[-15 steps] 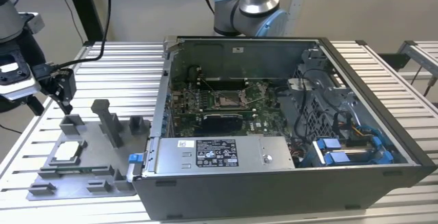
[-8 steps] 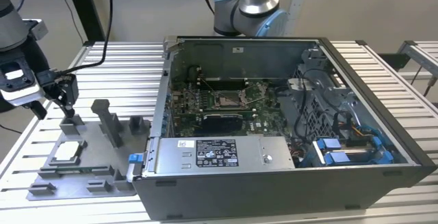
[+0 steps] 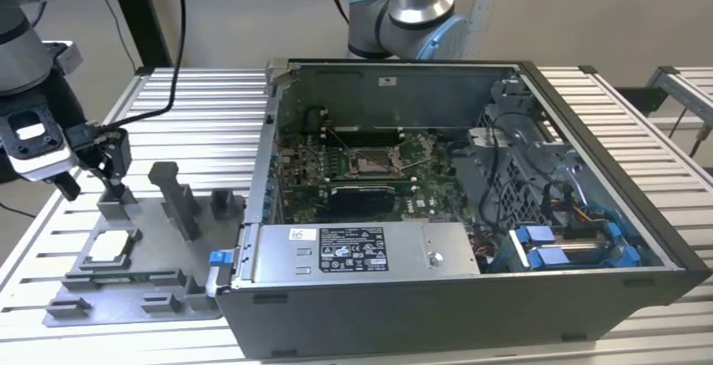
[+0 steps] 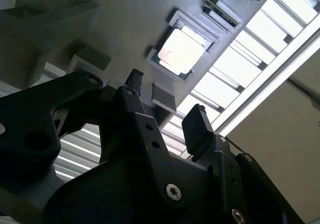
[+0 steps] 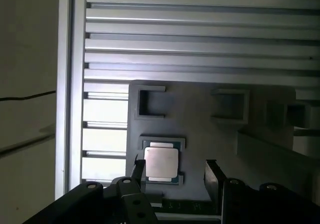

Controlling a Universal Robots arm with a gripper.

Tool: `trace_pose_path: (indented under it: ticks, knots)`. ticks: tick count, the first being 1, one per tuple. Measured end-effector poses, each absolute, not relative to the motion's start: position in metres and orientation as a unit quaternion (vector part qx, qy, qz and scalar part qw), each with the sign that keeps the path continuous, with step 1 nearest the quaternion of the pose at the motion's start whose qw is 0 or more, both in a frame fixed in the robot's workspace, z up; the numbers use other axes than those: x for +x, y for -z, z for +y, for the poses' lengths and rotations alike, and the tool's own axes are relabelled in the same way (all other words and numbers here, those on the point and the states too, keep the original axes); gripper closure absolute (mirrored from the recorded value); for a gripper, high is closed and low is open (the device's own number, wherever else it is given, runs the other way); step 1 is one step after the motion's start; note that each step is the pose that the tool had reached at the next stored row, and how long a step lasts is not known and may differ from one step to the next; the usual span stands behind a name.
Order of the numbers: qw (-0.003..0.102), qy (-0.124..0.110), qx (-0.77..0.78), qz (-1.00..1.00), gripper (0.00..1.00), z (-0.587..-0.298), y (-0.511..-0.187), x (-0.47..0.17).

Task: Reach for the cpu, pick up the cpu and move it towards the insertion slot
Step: 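Pick up the cpu and move it towards the insertion slot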

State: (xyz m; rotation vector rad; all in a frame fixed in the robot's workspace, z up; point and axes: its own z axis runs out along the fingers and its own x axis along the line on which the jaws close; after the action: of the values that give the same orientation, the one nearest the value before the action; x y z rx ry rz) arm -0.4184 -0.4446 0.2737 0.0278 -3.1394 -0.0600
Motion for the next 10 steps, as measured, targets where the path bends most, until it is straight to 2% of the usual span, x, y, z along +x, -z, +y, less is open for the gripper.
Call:
trace_pose_path:
  ticks: [10]
  knots:
    - [0.001,0.019,0.009,-1.0,0.0,-0.449,-0.26,-0.418]
